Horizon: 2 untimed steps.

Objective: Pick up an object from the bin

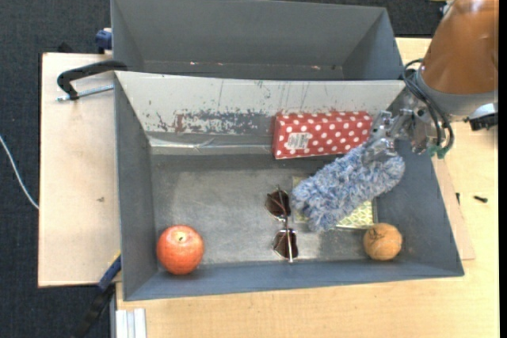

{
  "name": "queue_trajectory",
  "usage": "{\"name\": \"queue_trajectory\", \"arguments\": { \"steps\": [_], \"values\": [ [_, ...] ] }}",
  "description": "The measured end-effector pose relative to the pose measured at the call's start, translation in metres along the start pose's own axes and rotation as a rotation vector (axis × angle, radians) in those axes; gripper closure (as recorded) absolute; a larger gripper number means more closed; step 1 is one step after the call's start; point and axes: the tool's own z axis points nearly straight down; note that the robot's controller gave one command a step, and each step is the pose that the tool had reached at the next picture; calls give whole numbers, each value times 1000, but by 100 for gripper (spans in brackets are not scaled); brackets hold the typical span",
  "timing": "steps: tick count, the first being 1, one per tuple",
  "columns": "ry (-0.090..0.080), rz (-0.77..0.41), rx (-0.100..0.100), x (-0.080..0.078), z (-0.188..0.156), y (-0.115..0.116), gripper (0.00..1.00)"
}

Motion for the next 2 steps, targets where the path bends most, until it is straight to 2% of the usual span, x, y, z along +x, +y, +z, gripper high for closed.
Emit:
{"name": "queue_trajectory", "arguments": {
  "steps": [1,2],
  "values": [
    [-4,156,-2,17,95,-20,0],
    [1,181,-2,21,115,-25,100]
  ]
}}
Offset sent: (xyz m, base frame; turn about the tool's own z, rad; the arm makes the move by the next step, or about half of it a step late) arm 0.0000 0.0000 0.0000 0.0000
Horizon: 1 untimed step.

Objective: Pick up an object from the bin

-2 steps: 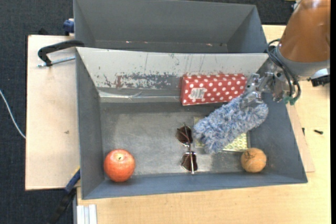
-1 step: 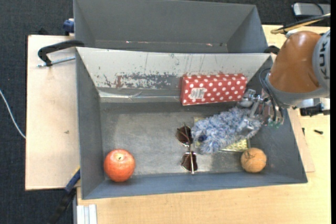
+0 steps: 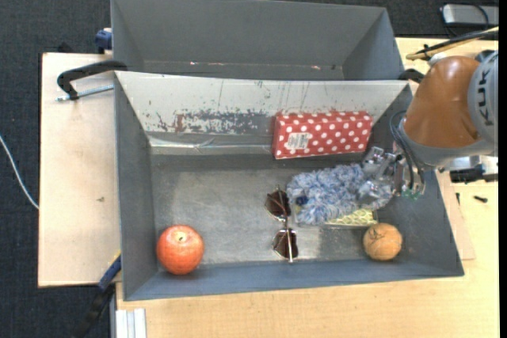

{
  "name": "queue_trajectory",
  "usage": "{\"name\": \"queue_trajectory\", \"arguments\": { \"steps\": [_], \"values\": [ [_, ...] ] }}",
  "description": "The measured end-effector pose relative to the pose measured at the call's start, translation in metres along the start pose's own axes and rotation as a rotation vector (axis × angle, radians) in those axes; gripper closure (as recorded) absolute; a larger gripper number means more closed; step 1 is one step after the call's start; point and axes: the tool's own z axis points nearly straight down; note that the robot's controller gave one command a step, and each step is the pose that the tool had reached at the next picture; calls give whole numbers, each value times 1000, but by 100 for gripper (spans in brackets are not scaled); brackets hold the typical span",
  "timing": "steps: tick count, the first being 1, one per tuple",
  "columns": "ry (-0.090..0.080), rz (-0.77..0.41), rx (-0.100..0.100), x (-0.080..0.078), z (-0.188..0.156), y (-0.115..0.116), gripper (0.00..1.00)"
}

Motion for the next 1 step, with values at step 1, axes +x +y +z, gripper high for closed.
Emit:
{"name": "queue_trajectory", "arguments": {
  "steps": [1],
  "values": [
    [0,0,0,0,0,0,100]
  ]
}}
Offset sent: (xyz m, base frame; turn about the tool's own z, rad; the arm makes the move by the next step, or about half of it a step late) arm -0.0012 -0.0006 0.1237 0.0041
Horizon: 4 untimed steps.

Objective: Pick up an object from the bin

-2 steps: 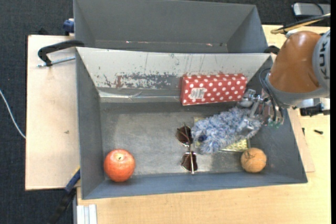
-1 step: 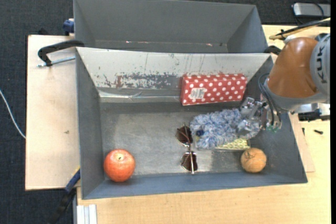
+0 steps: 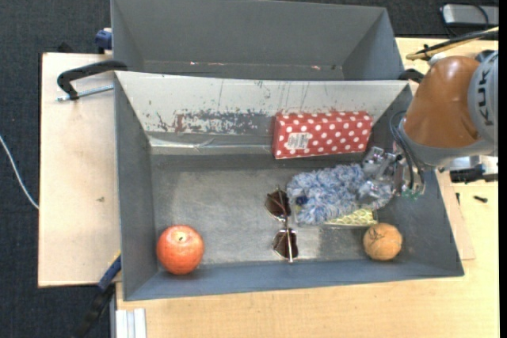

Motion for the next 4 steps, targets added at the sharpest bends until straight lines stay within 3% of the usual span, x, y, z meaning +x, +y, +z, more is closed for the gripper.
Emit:
{"name": "queue_trajectory", "arguments": {
  "steps": [1,2,3,4],
  "values": [
    [2,3,1,2,-45,-1,100],
    [-8,30,0,12,-97,10,100],
    [-3,17,1,3,-113,-3,100],
    [-1,17,1,3,-173,-1,100]
  ]
}}
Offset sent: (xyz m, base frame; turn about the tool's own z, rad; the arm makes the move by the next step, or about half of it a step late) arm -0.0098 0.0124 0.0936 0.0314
